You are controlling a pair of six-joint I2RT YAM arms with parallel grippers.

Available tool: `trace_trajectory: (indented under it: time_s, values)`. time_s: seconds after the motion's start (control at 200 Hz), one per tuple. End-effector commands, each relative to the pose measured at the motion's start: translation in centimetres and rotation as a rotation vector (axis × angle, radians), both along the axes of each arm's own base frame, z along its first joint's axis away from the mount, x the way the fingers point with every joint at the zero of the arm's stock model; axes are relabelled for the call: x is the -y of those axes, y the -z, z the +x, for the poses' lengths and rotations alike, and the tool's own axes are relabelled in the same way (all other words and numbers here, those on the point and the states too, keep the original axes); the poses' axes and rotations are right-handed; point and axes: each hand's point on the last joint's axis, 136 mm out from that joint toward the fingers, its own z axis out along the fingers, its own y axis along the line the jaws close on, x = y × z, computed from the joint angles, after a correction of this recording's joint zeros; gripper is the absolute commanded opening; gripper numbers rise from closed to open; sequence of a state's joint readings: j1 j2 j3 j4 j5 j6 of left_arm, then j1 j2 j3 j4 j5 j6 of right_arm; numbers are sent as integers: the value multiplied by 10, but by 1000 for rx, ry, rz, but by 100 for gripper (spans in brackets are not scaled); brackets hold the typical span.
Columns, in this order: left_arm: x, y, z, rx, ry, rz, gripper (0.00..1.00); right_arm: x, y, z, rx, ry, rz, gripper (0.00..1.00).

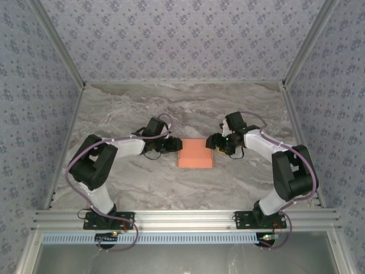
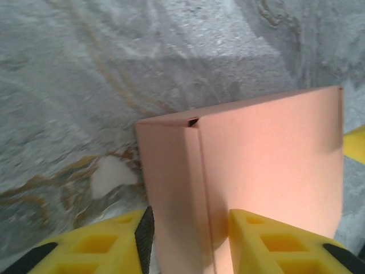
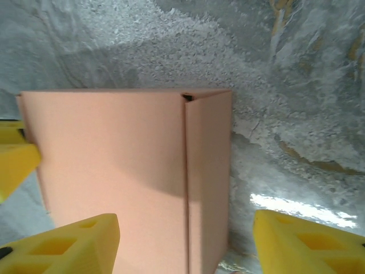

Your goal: Fold the paper box

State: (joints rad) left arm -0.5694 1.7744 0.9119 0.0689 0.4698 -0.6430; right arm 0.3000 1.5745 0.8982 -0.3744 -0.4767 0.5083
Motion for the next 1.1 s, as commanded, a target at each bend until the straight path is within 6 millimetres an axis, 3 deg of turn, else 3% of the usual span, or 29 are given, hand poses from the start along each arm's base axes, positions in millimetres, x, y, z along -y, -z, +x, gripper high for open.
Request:
trace_trajectory:
  time_s: [0.0,0.305,0.715,1.094]
  values:
    - [-3,15,0,-43,2,-38,36,-11,-2,-5,-68,-5,211,68]
    - [-13,39,-7,-145,-28,-151,29,-21,17,-15,-187,11,396,71]
    - [-32,49,-1,-173,-109,-210,26,-64,7,2,-226,91,565,72]
    - [-57,69,0,-205,-204,-218,23,-43,17,-5,-240,202,406,73]
